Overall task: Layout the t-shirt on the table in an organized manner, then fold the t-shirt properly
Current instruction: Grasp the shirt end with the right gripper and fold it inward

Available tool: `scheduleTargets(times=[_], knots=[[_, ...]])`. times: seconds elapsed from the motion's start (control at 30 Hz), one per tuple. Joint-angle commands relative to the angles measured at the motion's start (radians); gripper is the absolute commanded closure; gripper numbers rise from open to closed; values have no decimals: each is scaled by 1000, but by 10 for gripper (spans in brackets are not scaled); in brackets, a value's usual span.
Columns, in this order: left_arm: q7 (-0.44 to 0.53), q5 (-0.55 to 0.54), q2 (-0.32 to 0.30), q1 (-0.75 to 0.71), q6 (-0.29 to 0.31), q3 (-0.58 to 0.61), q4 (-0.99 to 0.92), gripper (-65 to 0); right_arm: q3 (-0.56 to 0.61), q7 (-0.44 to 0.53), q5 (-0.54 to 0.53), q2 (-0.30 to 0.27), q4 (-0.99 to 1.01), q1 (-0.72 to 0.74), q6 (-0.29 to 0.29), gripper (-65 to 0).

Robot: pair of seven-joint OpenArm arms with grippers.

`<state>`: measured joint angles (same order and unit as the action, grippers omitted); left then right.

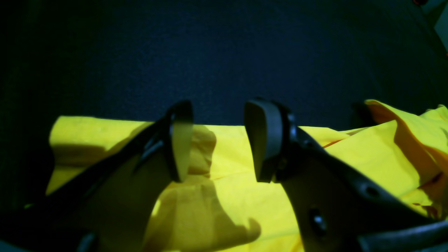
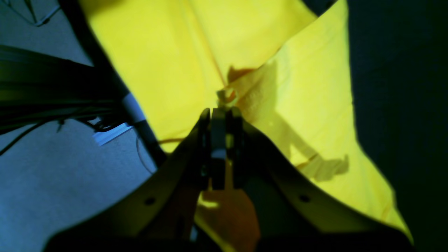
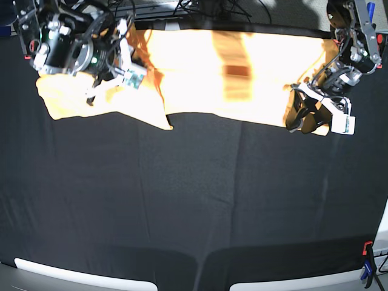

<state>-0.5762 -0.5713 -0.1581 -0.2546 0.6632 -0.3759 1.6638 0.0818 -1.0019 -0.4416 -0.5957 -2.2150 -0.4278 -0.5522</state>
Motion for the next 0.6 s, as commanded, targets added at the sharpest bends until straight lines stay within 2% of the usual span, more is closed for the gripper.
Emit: scheduleTargets(times=[0.0,0.2,0.4,0.53,0.57], knots=[[28,-19,-6,8,10,-3,19,-256,-8,19,-9,-11,-25,-11,2,0],[28,-19,-6,8,10,-3,19,-256,-8,65,-8,-11,-35,-95,0,0],[28,-19,-6,8,10,-3,19,-256,-8,70,-7,-11,-35,-104,0,-4],[27,-19,-7,8,10,-3,19,-256,-8,71,-7,-11,-35,-104,0,-204],[27,-20,-10,8,10,-3,19,-256,-8,71,-7,-11,-35,-103,0,-236]])
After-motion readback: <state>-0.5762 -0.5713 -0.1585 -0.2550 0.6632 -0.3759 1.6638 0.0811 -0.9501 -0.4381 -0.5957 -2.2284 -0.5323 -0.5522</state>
